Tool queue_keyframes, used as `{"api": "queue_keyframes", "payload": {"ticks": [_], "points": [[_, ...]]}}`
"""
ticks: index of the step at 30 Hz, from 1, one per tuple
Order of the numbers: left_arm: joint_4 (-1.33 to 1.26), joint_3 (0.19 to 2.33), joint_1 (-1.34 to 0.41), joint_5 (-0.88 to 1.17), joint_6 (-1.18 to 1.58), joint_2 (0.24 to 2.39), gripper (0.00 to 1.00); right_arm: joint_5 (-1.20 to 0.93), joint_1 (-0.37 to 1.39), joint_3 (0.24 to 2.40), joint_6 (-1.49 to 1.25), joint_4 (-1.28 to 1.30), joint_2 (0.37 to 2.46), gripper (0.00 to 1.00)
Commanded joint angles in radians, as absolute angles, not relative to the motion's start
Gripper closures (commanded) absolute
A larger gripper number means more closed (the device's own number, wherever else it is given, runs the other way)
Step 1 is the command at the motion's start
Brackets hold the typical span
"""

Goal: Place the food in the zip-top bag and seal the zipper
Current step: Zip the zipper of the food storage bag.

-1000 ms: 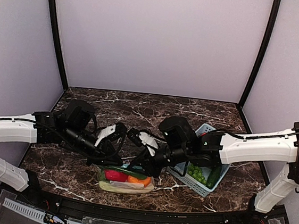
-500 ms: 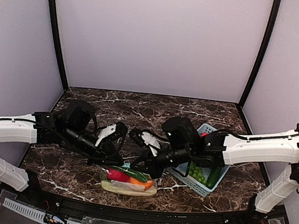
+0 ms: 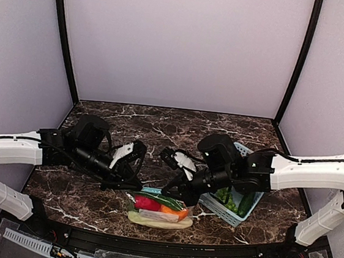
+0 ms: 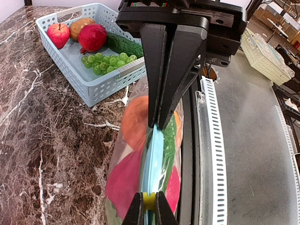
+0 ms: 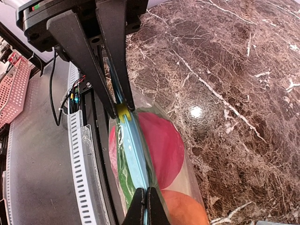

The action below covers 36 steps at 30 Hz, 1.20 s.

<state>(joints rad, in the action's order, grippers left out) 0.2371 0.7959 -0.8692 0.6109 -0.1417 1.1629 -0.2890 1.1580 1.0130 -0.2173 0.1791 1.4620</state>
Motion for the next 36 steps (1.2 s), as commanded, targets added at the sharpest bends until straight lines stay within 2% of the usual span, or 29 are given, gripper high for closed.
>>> {"api": "queue_keyframes", "payload": {"ticks": [1,36], "points": [[0.334,0.796,-0.864,0.587,-0.157,1.156,0.99,-0.244,1.14,0.988,-0.207,0.265,1.406,1.0],[0.363,0.78,-0.835,0.556,-0.166,1.124,0.99,-0.165,1.105,0.948,-0.209,0.395,1.272,1.0]]}}
